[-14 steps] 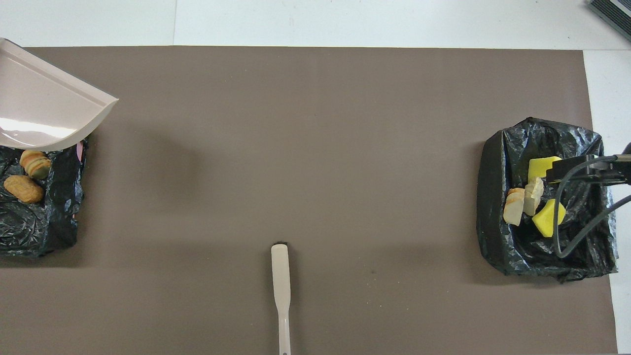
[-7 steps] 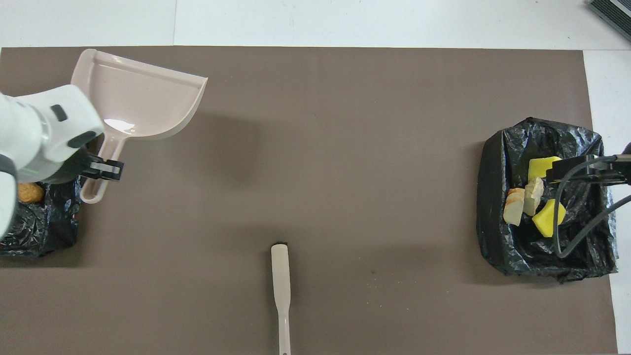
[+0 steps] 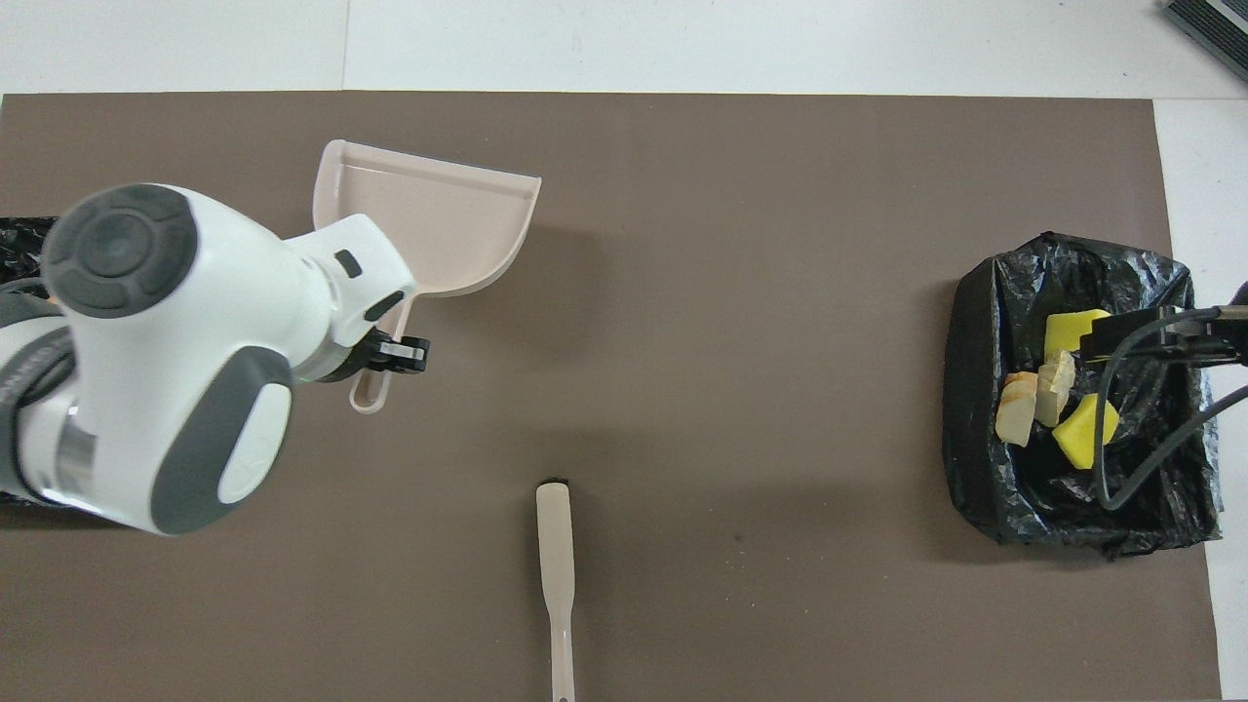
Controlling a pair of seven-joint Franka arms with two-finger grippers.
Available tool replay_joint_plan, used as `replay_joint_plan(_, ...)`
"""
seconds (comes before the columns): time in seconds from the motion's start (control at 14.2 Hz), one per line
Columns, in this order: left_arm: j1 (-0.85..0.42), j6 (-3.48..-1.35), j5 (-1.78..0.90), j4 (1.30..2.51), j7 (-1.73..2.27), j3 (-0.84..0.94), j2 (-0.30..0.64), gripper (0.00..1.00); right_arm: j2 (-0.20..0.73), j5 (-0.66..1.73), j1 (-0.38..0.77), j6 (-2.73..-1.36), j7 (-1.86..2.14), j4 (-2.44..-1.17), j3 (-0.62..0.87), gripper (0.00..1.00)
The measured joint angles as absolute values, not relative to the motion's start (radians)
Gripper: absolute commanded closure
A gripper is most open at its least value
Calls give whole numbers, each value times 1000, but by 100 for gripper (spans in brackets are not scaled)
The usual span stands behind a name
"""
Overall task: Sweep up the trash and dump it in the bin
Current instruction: 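Bring the empty dustpan back to the table center with the left gripper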
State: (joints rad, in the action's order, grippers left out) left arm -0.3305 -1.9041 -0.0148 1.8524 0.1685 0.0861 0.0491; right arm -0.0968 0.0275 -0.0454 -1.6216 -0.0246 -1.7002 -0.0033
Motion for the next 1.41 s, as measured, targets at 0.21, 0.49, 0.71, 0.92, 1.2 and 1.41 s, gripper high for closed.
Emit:
replay_joint_plan(0.21,-410,-2034,-15,1860,188,86,150,100,-97,27,-45,-1622,-25,-1700,-3,0)
replay_joint_plan(0.49,-441,-2171,-28,1859,264,85,244,100,-97,27,-45,-1622,-25,-1700,-3,0)
replay_joint_plan(0.71,-463,-2185,-30,1859,305,85,255,100,-97,27,-45,-1622,-25,-1700,-3,0)
replay_joint_plan(0.92,-482,-2201,-31,1859,355,85,263,100,-97,28,-45,-1622,-25,-1700,-3,0)
replay_joint_plan(1.2,-493,-2224,-31,1859,404,85,283,100,-97,28,-45,-1622,-25,-1700,-3,0)
replay_joint_plan(1.41,-508,-2231,-31,1860,407,86,307,100,-97,28,-45,-1622,-25,-1700,-3,0)
